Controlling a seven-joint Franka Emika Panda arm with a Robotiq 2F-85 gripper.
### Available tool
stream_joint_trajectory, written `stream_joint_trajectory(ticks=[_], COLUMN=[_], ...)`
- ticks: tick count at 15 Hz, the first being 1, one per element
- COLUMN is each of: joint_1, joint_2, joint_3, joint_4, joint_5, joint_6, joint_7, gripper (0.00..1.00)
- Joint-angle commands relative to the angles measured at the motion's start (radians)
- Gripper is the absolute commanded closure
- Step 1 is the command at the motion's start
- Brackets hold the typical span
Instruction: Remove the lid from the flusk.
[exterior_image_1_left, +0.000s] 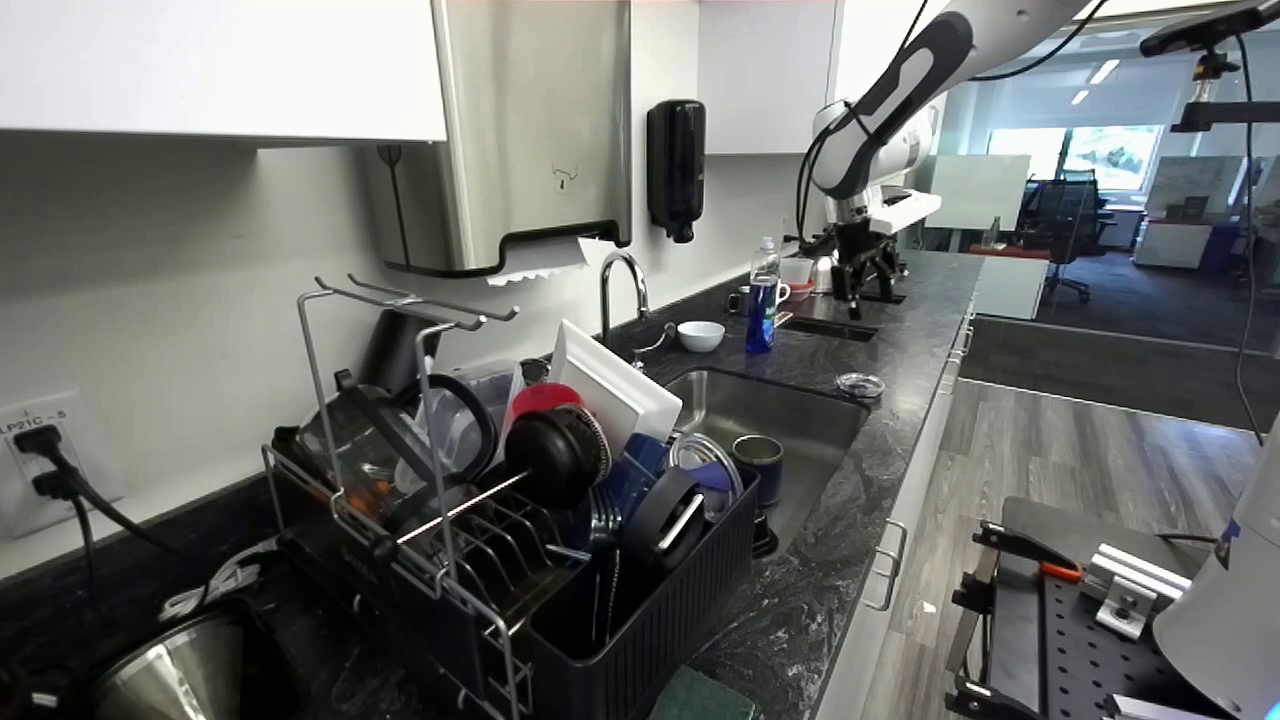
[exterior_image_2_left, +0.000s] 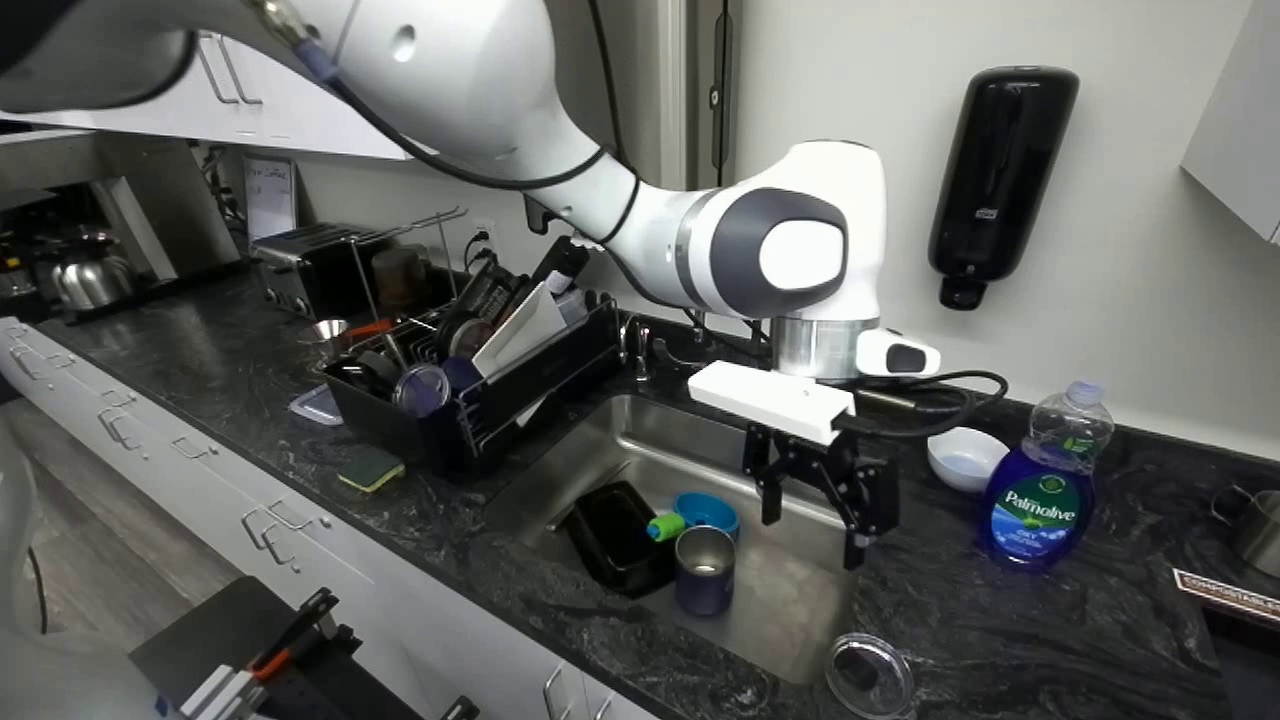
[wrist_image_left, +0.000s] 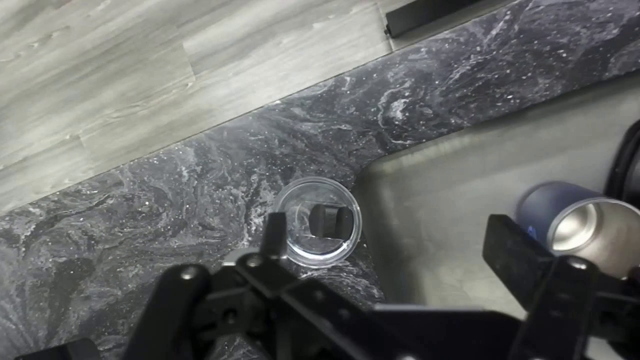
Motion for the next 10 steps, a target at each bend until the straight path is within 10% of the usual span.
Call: stream_joint_trajectory(ticks=[1, 10], joint_1=[-0.002, 0.098], joint_2=[-0.176, -0.437], joint_3=[0.008, 0.031], joint_4=[-0.216, -0.475], joint_5=[0.063, 0.081], joint_6=[0.15, 0.235], joint_7=[-0.037, -0.014], gripper=[0.0, 0.0])
